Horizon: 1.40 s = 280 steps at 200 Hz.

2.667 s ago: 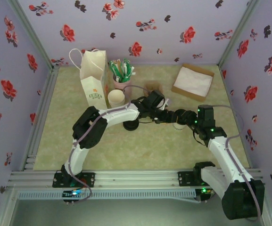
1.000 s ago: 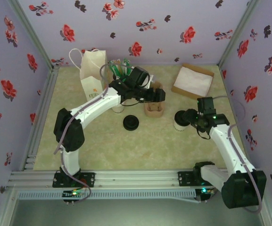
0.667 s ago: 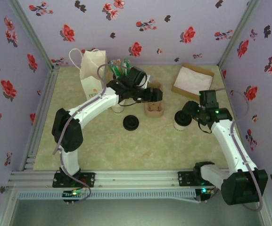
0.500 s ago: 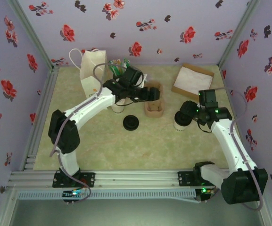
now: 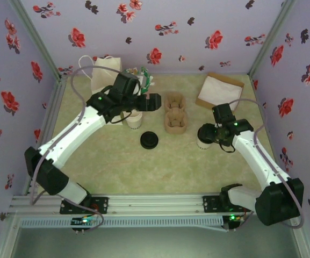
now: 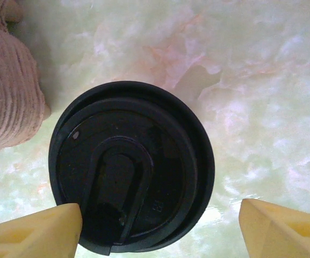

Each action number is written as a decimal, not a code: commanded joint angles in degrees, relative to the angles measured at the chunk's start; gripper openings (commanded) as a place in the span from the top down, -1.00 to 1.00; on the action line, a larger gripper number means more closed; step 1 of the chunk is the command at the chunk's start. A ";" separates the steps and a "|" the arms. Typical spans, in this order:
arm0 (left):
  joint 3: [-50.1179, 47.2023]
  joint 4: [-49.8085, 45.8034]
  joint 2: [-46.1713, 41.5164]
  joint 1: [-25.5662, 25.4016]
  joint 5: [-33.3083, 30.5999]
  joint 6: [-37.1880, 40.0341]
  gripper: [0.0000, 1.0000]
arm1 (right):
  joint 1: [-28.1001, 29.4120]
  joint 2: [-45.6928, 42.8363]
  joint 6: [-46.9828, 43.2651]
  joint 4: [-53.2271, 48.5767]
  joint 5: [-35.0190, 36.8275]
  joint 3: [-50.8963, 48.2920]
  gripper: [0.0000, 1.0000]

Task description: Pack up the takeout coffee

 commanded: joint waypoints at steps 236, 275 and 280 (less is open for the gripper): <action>-5.20 -2.87 -7.62 0.22 -10.56 4.42 -0.90 | 4.77 10.85 -3.24 -4.62 6.39 8.18 -0.51; -5.42 -2.81 -7.59 0.22 -10.74 4.60 -0.89 | 4.68 11.83 -2.90 -3.82 6.93 7.72 -0.42; -5.50 -2.80 -7.59 0.19 -10.74 4.59 -0.90 | 4.70 12.10 -2.81 -3.63 7.30 7.64 -0.42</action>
